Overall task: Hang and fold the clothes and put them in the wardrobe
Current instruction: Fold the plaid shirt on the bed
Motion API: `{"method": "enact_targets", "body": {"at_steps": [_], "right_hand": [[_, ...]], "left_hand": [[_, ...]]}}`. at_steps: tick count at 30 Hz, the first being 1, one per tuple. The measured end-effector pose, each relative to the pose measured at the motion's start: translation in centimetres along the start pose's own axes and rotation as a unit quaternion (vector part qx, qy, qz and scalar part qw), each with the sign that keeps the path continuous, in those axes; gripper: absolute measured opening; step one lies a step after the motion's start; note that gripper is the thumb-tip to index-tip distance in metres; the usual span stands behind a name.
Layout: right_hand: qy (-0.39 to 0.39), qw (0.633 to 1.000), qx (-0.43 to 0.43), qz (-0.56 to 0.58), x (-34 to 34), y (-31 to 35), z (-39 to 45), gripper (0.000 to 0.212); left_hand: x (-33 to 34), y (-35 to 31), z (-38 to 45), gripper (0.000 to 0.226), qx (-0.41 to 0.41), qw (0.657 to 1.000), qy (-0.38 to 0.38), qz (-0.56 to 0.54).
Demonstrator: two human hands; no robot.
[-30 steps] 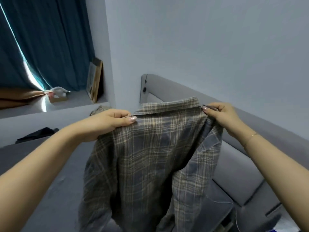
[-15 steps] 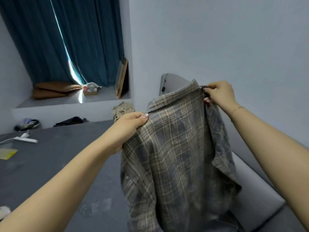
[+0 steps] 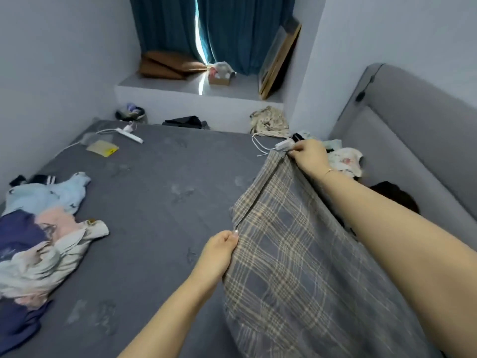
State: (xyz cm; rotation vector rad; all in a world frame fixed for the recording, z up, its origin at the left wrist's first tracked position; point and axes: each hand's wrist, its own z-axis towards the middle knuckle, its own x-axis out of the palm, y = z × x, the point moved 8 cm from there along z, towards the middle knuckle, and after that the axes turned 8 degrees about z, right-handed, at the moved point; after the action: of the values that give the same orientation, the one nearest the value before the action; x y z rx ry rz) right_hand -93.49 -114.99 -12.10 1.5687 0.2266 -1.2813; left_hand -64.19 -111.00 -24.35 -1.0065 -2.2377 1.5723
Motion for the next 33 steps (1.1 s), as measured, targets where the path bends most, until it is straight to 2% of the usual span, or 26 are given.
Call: {"method": "enact_targets", "body": {"at_steps": [3,6,11,15,20,26,28,29,30,31,33], "right_hand": [[0.087,0.996,0.026,0.025,14.2,0.6,3.3,0.018],[0.141,0.987,0.059,0.051,28.8,0.3,5.2,0.016],[0.169,0.975,0.099,0.105,51.9,-2.3,4.5,0.019],[0.163,0.978,0.079,0.099,63.6,-3.7,2.0,0.021],[0.147,0.982,0.069,0.096,69.7,-3.4,0.8,0.025],[0.17,0.982,0.047,0.069,71.6,-3.7,1.4,0.02],[0.214,0.971,0.036,0.096,71.1,-3.6,0.9,0.033],[0.231,0.966,0.027,0.114,70.3,-3.6,0.5,0.041],[0.239,0.962,0.016,0.131,69.2,-3.9,-0.2,0.047],[0.241,0.959,0.01,0.147,67.9,-4.3,-0.8,0.048],[0.238,0.954,0.021,0.184,64.6,-6.2,-2.5,0.044]], "left_hand": [[-4.7,9.2,5.2,0.045,-0.053,0.998,-0.022,-0.003],[-9.0,19.2,10.1,0.037,-0.134,0.99,-0.04,-0.019],[-16.0,36.4,17.2,0.037,-0.214,0.971,-0.083,-0.07],[-18.9,46.5,19.1,0.039,-0.233,0.964,-0.103,-0.082],[-21.0,50.4,20.3,0.033,-0.189,0.971,-0.143,-0.011],[-21.8,50.4,21.4,0.033,-0.172,0.967,-0.167,0.088],[-21.5,49.9,21.2,0.022,-0.196,0.962,-0.166,0.095],[-21.1,49.2,20.9,0.009,-0.204,0.961,-0.164,0.092],[-20.8,48.3,20.4,0.013,-0.204,0.957,-0.176,0.107],[-20.7,46.9,20.0,0.03,-0.191,0.948,-0.204,0.151],[-20.2,43.1,19.3,0.053,-0.154,0.906,-0.268,0.29]]}}
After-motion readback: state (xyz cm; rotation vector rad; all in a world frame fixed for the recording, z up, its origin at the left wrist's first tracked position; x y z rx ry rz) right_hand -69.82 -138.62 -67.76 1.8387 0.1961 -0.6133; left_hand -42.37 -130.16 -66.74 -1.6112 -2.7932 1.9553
